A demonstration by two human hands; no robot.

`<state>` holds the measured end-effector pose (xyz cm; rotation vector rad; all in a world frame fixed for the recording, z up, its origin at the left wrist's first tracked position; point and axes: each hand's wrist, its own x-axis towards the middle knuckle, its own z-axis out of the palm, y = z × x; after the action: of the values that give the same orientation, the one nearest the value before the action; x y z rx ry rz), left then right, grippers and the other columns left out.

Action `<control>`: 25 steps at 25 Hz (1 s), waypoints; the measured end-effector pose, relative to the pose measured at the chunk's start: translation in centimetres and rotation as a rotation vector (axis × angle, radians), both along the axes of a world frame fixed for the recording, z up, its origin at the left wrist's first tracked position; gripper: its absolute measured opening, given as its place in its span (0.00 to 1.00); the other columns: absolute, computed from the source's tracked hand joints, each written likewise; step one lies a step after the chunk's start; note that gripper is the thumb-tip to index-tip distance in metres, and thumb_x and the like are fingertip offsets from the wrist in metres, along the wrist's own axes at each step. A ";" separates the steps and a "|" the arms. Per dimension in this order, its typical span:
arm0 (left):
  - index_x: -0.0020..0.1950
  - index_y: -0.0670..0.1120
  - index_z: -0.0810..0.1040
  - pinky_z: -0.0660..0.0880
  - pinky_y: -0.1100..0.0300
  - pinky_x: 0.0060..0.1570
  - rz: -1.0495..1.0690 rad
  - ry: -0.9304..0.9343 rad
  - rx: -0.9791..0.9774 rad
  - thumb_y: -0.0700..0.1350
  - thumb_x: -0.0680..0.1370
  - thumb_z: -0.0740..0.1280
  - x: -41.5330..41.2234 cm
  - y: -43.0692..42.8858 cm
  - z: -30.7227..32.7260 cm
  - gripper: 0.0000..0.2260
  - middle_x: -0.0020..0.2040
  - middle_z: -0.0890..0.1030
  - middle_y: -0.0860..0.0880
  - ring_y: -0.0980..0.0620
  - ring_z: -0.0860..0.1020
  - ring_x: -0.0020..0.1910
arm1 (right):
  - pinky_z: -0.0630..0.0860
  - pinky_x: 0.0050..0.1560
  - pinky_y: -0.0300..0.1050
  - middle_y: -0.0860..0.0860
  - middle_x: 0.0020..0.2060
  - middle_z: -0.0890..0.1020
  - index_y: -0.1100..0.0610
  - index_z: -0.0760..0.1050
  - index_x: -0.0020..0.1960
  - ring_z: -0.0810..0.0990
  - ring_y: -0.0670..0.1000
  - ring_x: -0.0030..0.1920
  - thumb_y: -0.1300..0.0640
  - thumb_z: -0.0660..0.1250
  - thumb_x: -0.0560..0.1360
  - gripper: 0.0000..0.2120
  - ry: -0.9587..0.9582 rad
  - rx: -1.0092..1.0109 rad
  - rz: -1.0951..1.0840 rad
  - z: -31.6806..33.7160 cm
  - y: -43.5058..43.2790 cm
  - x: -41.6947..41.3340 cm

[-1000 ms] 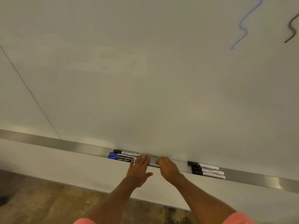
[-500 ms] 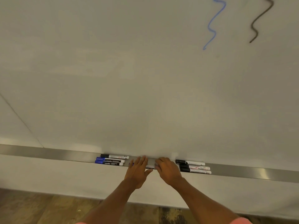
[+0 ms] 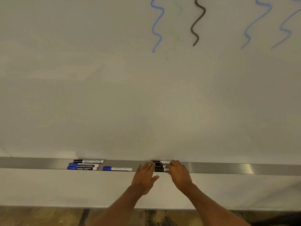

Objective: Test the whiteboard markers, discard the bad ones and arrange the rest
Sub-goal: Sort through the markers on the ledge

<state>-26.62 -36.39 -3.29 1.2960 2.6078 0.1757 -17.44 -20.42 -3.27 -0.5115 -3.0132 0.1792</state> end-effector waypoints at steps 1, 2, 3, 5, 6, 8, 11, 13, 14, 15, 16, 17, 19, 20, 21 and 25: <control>0.77 0.46 0.48 0.42 0.52 0.75 0.004 0.001 -0.003 0.58 0.82 0.48 0.5 0.6 0.0 0.28 0.78 0.50 0.49 0.50 0.47 0.77 | 0.77 0.43 0.46 0.51 0.47 0.81 0.53 0.81 0.52 0.80 0.53 0.50 0.57 0.73 0.71 0.10 -0.025 -0.011 0.000 0.1 0.5 0.3; 0.77 0.46 0.48 0.42 0.52 0.75 0.009 0.001 -0.008 0.58 0.82 0.48 1.0 1.1 0.1 0.28 0.78 0.50 0.49 0.50 0.47 0.77 | 0.75 0.49 0.48 0.52 0.53 0.79 0.54 0.78 0.57 0.77 0.54 0.55 0.58 0.67 0.76 0.10 -0.052 0.002 0.021 0.1 0.9 0.5; 0.77 0.46 0.48 0.42 0.52 0.75 0.015 0.002 -0.011 0.58 0.82 0.49 1.3 1.6 0.1 0.28 0.78 0.50 0.49 0.50 0.48 0.77 | 0.73 0.53 0.47 0.52 0.56 0.77 0.54 0.76 0.61 0.74 0.53 0.59 0.58 0.62 0.78 0.12 -0.054 0.011 0.038 -0.1 1.4 0.7; 0.77 0.46 0.48 0.42 0.52 0.74 0.030 0.005 -0.011 0.57 0.82 0.49 2.0 2.3 -0.1 0.27 0.78 0.50 0.49 0.50 0.48 0.77 | 0.71 0.55 0.45 0.51 0.58 0.76 0.53 0.74 0.63 0.73 0.52 0.61 0.59 0.59 0.79 0.13 -0.038 -0.001 0.045 -0.5 2.1 0.8; 0.77 0.46 0.47 0.42 0.53 0.74 0.037 0.006 -0.012 0.57 0.82 0.49 2.3 2.5 -0.1 0.27 0.78 0.50 0.49 0.50 0.47 0.77 | 0.71 0.55 0.45 0.51 0.59 0.76 0.53 0.74 0.63 0.72 0.52 0.61 0.59 0.59 0.79 0.13 -0.028 -0.011 0.046 -0.6 2.4 0.7; 0.77 0.46 0.47 0.42 0.53 0.74 0.052 0.009 -0.018 0.56 0.82 0.49 2.7 3.0 -0.3 0.27 0.78 0.50 0.49 0.50 0.47 0.77 | 0.70 0.55 0.45 0.52 0.59 0.75 0.53 0.74 0.63 0.72 0.52 0.61 0.59 0.60 0.79 0.14 -0.030 -0.033 0.052 -1.0 3.0 0.7; 0.77 0.46 0.47 0.42 0.53 0.74 0.072 0.023 -0.019 0.55 0.83 0.49 3.1 3.5 -0.5 0.26 0.78 0.50 0.50 0.51 0.47 0.77 | 0.70 0.55 0.45 0.51 0.59 0.74 0.53 0.73 0.64 0.71 0.52 0.61 0.58 0.59 0.80 0.14 -0.053 -0.049 0.048 -1.2 3.9 0.8; 0.77 0.46 0.48 0.43 0.53 0.74 0.085 0.030 -0.015 0.54 0.83 0.50 3.5 3.9 -0.6 0.26 0.78 0.51 0.49 0.50 0.48 0.77 | 0.71 0.55 0.46 0.51 0.58 0.74 0.54 0.73 0.63 0.71 0.52 0.61 0.57 0.60 0.79 0.13 -0.061 -0.091 0.037 -1.2 4.5 0.8; 0.77 0.46 0.48 0.43 0.53 0.74 0.092 0.034 -0.015 0.53 0.83 0.51 3.7 4.0 -0.6 0.26 0.78 0.51 0.49 0.50 0.48 0.77 | 0.71 0.55 0.45 0.51 0.58 0.74 0.55 0.73 0.62 0.71 0.52 0.60 0.57 0.61 0.79 0.12 -0.063 -0.103 0.029 -1.2 4.7 0.8; 0.77 0.46 0.48 0.43 0.53 0.74 0.097 0.035 -0.014 0.53 0.83 0.51 3.9 4.1 -0.7 0.26 0.78 0.51 0.49 0.50 0.48 0.77 | 0.72 0.54 0.45 0.51 0.57 0.75 0.54 0.73 0.61 0.72 0.51 0.59 0.57 0.62 0.79 0.11 -0.069 -0.116 0.019 -1.1 4.9 0.9; 0.77 0.46 0.48 0.43 0.53 0.75 0.102 0.036 -0.010 0.52 0.83 0.52 4.0 4.3 -0.7 0.26 0.78 0.51 0.49 0.50 0.48 0.77 | 0.72 0.54 0.44 0.51 0.56 0.75 0.54 0.73 0.60 0.72 0.51 0.58 0.57 0.62 0.78 0.11 -0.075 -0.124 0.010 -1.0 5.1 1.0; 0.77 0.46 0.48 0.44 0.53 0.75 0.106 0.038 -0.001 0.52 0.83 0.52 4.2 4.5 -0.7 0.26 0.78 0.51 0.49 0.50 0.48 0.77 | 0.72 0.53 0.44 0.51 0.56 0.76 0.54 0.73 0.60 0.73 0.51 0.57 0.58 0.63 0.78 0.11 -0.082 -0.128 0.003 -0.9 5.4 1.1; 0.77 0.46 0.49 0.44 0.54 0.75 0.112 0.044 0.021 0.51 0.83 0.53 4.4 5.0 -0.7 0.26 0.78 0.52 0.49 0.50 0.49 0.77 | 0.72 0.53 0.43 0.51 0.55 0.77 0.53 0.73 0.59 0.74 0.51 0.56 0.60 0.63 0.77 0.11 -0.086 -0.124 -0.003 -1.0 5.8 1.4; 0.77 0.46 0.49 0.44 0.54 0.75 0.112 0.048 0.031 0.50 0.83 0.54 4.5 5.2 -0.6 0.26 0.78 0.52 0.49 0.50 0.49 0.77 | 0.71 0.53 0.44 0.51 0.55 0.77 0.53 0.74 0.58 0.74 0.51 0.56 0.60 0.63 0.77 0.11 -0.087 -0.115 -0.004 -1.0 6.0 1.5; 0.77 0.46 0.50 0.44 0.54 0.75 0.110 0.052 0.043 0.50 0.83 0.54 4.6 5.4 -0.5 0.26 0.78 0.53 0.49 0.50 0.49 0.77 | 0.71 0.54 0.44 0.51 0.56 0.76 0.54 0.74 0.59 0.73 0.51 0.57 0.60 0.63 0.77 0.11 -0.092 -0.102 -0.005 -0.9 6.2 1.7; 0.77 0.45 0.51 0.45 0.54 0.76 0.097 0.083 0.078 0.49 0.82 0.56 5.0 6.1 -0.2 0.25 0.77 0.54 0.48 0.50 0.51 0.76 | 0.72 0.55 0.45 0.52 0.58 0.73 0.54 0.73 0.61 0.71 0.52 0.59 0.59 0.63 0.77 0.13 -0.104 -0.094 -0.003 -0.6 7.2 2.3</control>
<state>-21.58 -30.33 -3.48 1.2277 2.7618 0.2477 -15.11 -13.20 -3.88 -0.5496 -3.1166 0.3047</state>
